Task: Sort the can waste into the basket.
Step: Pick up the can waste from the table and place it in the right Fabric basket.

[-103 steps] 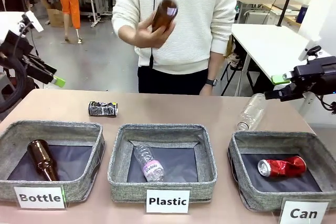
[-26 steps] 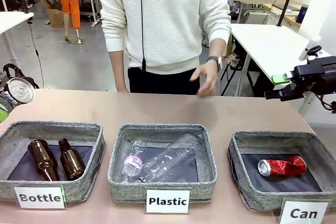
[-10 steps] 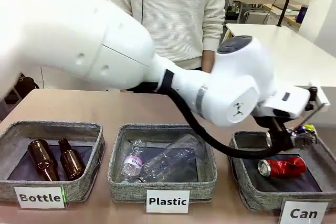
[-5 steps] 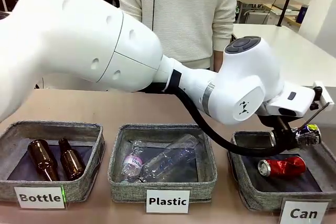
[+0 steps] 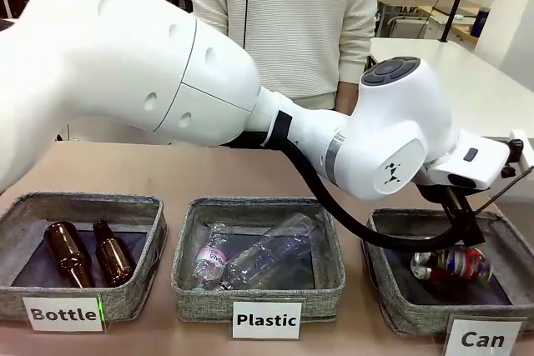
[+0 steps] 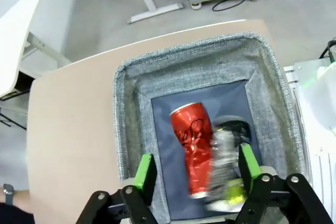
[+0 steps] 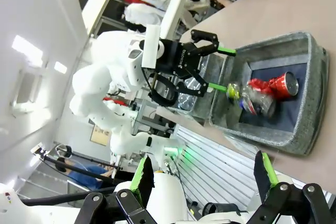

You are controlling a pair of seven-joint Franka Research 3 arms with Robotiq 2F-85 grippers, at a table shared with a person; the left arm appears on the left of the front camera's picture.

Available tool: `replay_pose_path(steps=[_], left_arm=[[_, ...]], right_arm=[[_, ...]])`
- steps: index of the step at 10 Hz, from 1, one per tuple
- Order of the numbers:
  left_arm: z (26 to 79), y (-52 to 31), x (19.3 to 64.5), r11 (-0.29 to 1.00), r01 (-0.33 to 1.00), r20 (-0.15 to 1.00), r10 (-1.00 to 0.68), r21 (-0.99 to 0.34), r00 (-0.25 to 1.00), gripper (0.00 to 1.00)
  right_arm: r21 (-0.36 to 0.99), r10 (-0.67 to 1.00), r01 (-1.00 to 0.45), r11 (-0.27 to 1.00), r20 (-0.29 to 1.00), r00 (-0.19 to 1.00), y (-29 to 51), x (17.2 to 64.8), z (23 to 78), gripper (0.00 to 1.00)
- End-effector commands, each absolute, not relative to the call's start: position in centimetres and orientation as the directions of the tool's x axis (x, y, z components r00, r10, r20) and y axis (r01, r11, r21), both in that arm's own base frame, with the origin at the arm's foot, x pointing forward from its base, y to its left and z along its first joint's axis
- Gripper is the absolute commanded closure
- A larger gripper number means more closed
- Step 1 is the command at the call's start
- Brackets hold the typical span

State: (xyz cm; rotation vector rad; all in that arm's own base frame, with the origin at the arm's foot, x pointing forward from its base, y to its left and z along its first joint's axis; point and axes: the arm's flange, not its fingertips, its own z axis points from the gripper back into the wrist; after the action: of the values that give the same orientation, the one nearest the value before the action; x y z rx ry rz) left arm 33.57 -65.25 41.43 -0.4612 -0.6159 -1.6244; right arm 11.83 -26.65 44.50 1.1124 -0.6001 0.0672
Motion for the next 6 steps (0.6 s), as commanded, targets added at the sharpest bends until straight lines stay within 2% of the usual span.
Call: replay_pose_path(steps=[1, 4, 6], left_arm=[[41.9, -64.0, 33.2, -0.083, 0.984, 0.616, -0.771, 0.156, -0.162, 0.0], [43.0, -62.8, 33.5, -0.06, 0.99, 0.626, -0.769, 0.13, -0.129, 0.0], [46.7, -58.6, 34.6, -0.025, 0.999, 0.568, -0.823, -0.036, 0.0, 0.0]], right_arm=[[0.814, -0.246, -0.35, 0.464, 0.498, 0.832, -26.6, 10.8, 44.6, 0.0], [0.821, -0.241, -0.342, 0.458, 0.485, 0.841, -26.7, 11.8, 44.5, 0.0], [0.83, -0.203, -0.358, 0.427, 0.474, 0.857, -25.5, 13.7, 44.8, 0.0]])
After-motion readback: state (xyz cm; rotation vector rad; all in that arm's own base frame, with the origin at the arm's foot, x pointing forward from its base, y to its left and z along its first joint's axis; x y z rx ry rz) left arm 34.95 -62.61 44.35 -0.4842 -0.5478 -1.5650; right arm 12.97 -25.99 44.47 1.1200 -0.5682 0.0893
